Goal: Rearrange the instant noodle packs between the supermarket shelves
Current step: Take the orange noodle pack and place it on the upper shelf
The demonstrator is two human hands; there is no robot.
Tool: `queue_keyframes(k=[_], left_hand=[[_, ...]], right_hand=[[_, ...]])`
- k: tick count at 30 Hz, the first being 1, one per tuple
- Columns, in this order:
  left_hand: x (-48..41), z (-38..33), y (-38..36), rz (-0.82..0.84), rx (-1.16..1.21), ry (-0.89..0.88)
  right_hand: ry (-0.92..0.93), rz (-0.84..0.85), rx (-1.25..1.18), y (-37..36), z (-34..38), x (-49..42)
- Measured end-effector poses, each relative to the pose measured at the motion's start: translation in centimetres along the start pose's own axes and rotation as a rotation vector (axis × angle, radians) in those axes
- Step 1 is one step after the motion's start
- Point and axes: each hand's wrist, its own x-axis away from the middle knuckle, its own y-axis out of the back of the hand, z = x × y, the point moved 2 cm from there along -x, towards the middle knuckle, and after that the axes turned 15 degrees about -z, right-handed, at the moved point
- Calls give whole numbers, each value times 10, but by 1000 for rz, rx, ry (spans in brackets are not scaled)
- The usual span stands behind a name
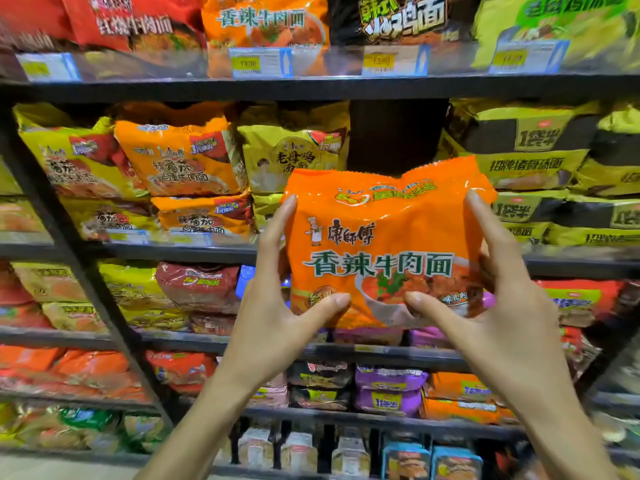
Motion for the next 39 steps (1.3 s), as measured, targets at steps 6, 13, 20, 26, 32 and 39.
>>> queue_keyframes(k=[6,13,20,26,32,39], left_hand=[[0,-9,44,-5,-12,-5],[-42,-3,91,-82,31,-82],[-138,-3,139,-115,60,-259],[-208,-12,148,-135,52,-456],[-286,-22,139,-170,26,-569],[-341,-30,127,-226,-6,-650]], right_hand=[[-11,13,-16,-15,37,12],[161,-64,134,-36,98,-27],[234,-120,50,-75,151,-91],[307,-121,-84,-93,166,-158],[430,-213,-76,-104,171,-230],[538,-271,-101,-119,166,-294]])
